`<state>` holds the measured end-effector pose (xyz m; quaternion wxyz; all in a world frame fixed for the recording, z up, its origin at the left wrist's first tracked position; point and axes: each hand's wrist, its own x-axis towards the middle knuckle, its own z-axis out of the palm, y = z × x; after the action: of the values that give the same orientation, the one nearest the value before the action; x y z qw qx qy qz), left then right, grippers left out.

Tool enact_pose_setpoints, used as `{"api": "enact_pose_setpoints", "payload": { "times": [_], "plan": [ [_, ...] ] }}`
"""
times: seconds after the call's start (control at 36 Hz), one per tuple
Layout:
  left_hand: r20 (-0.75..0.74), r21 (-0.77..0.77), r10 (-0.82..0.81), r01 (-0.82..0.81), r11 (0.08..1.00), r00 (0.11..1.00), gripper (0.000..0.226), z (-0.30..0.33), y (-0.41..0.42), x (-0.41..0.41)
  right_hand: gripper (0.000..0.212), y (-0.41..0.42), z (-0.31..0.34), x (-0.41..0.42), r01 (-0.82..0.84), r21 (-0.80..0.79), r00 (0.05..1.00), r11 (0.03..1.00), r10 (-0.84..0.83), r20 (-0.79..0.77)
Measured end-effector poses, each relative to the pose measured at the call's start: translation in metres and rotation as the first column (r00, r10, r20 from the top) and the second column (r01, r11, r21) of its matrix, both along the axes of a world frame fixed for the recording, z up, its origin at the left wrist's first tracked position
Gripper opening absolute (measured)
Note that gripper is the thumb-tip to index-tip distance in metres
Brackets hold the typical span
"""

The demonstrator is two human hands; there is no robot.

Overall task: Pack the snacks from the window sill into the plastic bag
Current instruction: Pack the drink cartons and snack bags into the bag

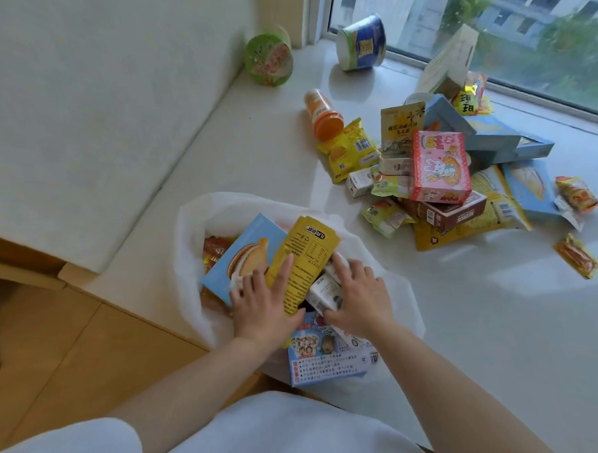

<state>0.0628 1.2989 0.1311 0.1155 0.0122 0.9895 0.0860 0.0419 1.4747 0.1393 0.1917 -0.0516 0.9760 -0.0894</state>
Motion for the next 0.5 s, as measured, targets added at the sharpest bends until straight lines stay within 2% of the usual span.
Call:
{"api": "enact_pose_setpoints", "payload": {
  "times": [0.22,0.28,0.39,0.44,0.5],
  "plan": [
    [-0.067,-0.023,-0.004,0.003,1.000,0.998,0.100,-0.010,-0.009,-0.032,0.112,-0.010,0.000,-0.009,0.222,-0.015,0.975,0.975,-0.222,0.017],
    [-0.085,-0.056,-0.028,0.023,0.998,0.996,0.104,-0.012,-0.011,-0.039,0.112,-0.012,0.002,-0.005,0.168,-0.005,0.986,0.986,-0.168,-0.004],
    [-0.094,-0.127,-0.088,0.076,0.989,0.992,0.110,-0.016,-0.010,-0.045,0.115,-0.015,0.000,0.005,-0.064,0.012,0.997,0.998,0.064,-0.042],
    [-0.057,-0.145,-0.104,0.095,0.985,0.993,0.107,-0.010,-0.006,-0.044,0.115,-0.012,-0.002,0.002,-0.012,-0.003,0.999,1.000,0.011,-0.049],
    [-0.029,-0.135,-0.094,0.089,0.987,0.995,0.104,-0.006,-0.003,-0.036,0.114,-0.010,-0.003,-0.001,0.119,-0.041,0.992,0.992,-0.120,-0.041]
  ]
}}
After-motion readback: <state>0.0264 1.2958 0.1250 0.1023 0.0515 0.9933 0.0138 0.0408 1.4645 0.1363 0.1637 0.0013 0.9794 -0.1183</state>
